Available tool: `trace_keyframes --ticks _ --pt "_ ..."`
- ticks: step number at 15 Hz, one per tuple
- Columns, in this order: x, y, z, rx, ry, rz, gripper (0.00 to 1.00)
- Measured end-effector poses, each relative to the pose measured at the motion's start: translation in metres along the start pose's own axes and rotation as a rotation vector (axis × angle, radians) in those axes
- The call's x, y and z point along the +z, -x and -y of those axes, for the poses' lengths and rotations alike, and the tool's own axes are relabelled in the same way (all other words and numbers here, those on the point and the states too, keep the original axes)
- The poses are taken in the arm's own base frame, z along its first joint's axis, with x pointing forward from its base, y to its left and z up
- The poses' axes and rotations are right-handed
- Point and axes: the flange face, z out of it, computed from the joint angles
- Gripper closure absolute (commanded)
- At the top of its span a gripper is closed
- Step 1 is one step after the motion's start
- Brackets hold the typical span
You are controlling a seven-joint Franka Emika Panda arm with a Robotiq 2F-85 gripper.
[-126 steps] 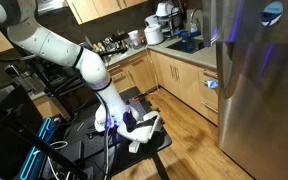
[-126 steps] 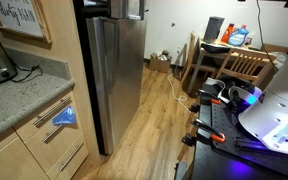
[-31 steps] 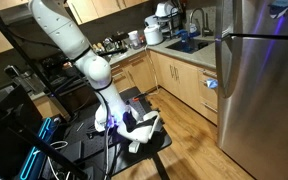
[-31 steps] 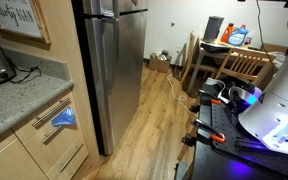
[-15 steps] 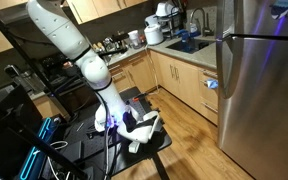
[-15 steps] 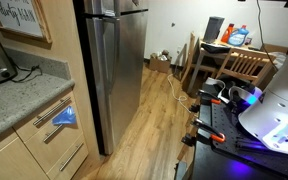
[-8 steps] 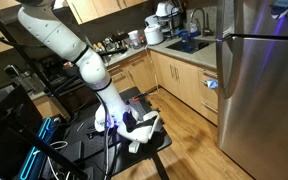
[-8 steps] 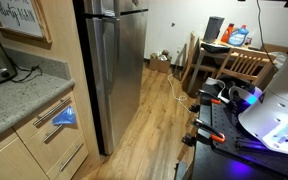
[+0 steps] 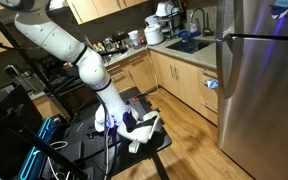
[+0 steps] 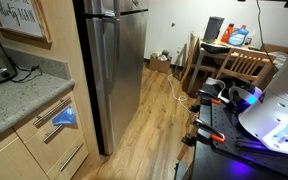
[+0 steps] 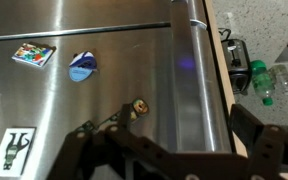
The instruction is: Close the top door of the fridge
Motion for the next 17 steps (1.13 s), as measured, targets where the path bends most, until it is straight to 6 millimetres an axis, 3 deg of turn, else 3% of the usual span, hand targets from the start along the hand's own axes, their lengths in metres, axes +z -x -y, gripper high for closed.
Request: trace_keyframes --ticks 8,17 --pt "0.032 0.043 -0.019 -0.041 0.104 0.151 0.00" --pt "0.043 0.059 -0.017 -0.043 0.106 0.225 0.00"
